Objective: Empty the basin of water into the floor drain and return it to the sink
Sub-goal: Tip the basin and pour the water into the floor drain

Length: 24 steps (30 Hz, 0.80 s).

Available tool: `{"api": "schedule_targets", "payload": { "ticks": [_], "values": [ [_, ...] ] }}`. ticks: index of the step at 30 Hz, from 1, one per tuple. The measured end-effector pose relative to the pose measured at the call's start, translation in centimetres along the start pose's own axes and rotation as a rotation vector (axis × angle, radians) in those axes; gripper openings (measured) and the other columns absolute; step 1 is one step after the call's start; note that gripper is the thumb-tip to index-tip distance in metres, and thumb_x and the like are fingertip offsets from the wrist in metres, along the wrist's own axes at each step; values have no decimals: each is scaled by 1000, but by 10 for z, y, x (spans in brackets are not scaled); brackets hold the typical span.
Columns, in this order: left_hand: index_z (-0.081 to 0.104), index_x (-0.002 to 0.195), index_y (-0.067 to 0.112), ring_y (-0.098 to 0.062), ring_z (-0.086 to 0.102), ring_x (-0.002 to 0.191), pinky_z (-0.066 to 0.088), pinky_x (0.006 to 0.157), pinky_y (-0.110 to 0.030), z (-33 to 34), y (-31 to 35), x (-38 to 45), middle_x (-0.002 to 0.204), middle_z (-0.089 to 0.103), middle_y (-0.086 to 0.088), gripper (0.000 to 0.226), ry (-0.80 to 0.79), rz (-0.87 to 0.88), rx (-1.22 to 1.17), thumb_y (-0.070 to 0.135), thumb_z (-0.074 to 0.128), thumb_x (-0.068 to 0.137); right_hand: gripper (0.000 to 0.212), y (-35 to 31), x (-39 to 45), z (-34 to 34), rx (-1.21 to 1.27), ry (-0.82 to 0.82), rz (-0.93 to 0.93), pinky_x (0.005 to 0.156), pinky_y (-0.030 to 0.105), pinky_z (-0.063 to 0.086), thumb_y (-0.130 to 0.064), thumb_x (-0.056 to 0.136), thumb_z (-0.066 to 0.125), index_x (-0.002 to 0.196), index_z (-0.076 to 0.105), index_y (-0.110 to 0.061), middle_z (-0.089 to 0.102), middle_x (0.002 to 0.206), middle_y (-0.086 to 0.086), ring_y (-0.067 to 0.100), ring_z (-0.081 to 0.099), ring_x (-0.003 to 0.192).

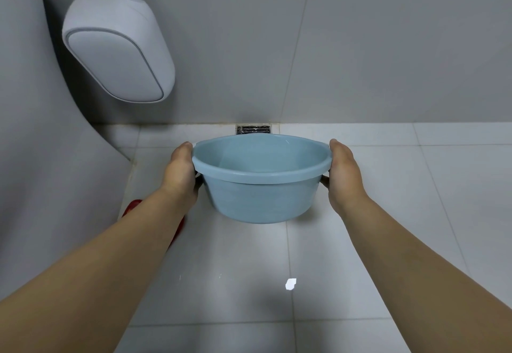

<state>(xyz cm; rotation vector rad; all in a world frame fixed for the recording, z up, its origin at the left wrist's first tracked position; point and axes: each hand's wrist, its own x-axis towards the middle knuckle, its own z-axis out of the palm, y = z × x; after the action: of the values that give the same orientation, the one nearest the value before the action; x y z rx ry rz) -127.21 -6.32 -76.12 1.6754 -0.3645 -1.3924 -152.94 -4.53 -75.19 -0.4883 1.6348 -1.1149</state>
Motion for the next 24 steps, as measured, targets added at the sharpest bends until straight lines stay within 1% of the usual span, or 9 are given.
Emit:
{"api": "schedule_targets", "payload": {
  "ticks": [4,7,9,15,19,21,24],
  "values": [
    [61,126,9,-26,63,100,54,91,-38,-1,0,1,109,67,-9,38,15,-7,-10,31,43,100,13,-1,0,1,-6,-2,4,100,40,51,-40,102,45,101,56,-35,60,108,-12,5,57,96],
    [62,117,12,-27,64,100,54,90,-38,0,0,2,108,68,-8,32,19,-10,-15,31,43,100,13,-2,-1,1,-2,-2,9,99,40,51,-40,102,44,101,56,-34,60,106,-12,5,57,95],
    [63,116,12,-27,64,100,54,90,-39,0,0,3,107,68,-8,31,21,-11,-23,31,43,100,13,-2,-1,1,-2,-4,11,100,40,51,-40,102,44,102,56,-34,60,107,-12,5,57,96],
    [59,110,12,-26,59,95,52,82,-36,0,-1,5,104,61,-11,26,13,-3,-36,28,42,100,13,-3,-3,1,-5,-8,17,102,43,50,-41,102,44,102,56,-35,60,109,-12,5,57,97],
    [60,106,12,-26,59,94,51,82,-35,2,0,5,101,62,-9,23,25,-9,-52,27,42,100,14,-5,-3,2,-6,-7,20,103,43,50,-42,103,44,99,55,-36,59,107,-13,3,57,95],
    [60,109,12,-26,60,94,52,83,-36,2,0,5,101,62,-9,24,38,-15,-56,27,43,100,14,-6,-4,2,-2,-7,25,103,43,50,-41,103,43,98,55,-36,58,104,-14,1,55,92],
    [61,121,8,-26,60,95,53,88,-38,2,-1,7,104,63,-9,34,47,-23,-52,29,45,99,13,-6,-4,1,3,-2,28,103,42,50,-42,104,44,97,54,-36,57,102,-15,0,54,90]
  ]
}}
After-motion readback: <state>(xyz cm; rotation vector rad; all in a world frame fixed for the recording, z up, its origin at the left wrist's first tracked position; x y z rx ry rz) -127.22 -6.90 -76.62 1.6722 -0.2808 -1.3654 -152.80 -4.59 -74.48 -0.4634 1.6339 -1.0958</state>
